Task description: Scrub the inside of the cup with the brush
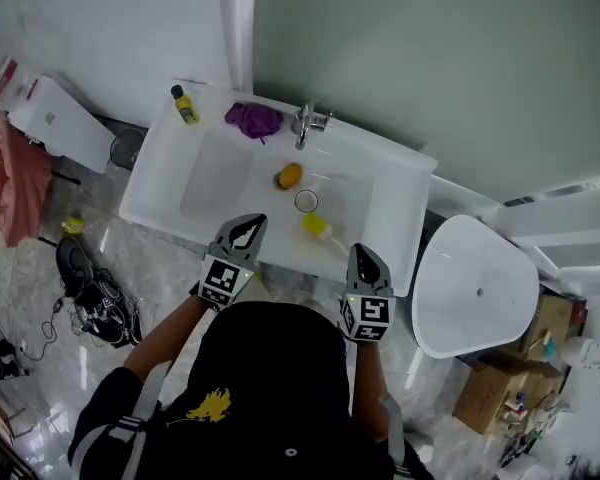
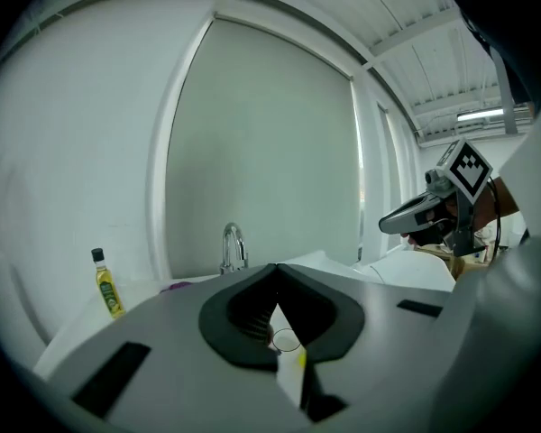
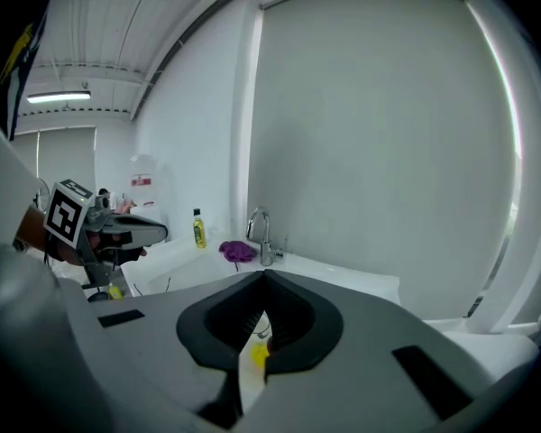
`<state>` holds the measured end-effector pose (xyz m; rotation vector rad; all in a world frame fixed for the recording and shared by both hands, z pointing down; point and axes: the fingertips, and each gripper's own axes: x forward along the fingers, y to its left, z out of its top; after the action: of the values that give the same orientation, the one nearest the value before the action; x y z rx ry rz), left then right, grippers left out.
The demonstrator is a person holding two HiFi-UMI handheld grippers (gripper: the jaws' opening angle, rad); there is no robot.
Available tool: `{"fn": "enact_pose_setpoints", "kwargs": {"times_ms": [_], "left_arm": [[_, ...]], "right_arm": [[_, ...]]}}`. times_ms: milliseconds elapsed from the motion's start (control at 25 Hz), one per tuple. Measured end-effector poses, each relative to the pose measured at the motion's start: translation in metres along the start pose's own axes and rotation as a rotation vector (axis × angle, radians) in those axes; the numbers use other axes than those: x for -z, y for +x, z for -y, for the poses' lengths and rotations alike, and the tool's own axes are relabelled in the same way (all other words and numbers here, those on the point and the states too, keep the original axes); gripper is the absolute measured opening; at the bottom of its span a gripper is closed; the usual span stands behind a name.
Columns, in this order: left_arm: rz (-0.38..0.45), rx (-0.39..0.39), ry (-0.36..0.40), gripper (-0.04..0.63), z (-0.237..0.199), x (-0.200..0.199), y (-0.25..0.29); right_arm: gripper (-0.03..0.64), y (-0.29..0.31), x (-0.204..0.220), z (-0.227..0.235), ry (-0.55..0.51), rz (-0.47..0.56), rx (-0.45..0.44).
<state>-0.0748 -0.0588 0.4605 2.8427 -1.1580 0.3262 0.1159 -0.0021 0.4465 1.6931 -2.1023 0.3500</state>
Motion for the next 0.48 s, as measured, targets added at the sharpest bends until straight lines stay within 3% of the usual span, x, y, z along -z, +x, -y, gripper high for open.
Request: {"fn": "enact_pose_setpoints", "kwargs": {"times_ms": [200, 480], "left_arm": [[-0.001, -0.068, -0.063, 0.017, 0.046, -0.010, -0.025], [0.035, -0.145, -0.138, 0.017, 0.154, -0.026, -0.055]], "right_arm": [[0.026, -0.047, 0.000, 0.015, 0.032, 0.059, -0.051], [0.026, -0.113, 0.025, 0.042, 0.043, 0.110, -0.143]]}}
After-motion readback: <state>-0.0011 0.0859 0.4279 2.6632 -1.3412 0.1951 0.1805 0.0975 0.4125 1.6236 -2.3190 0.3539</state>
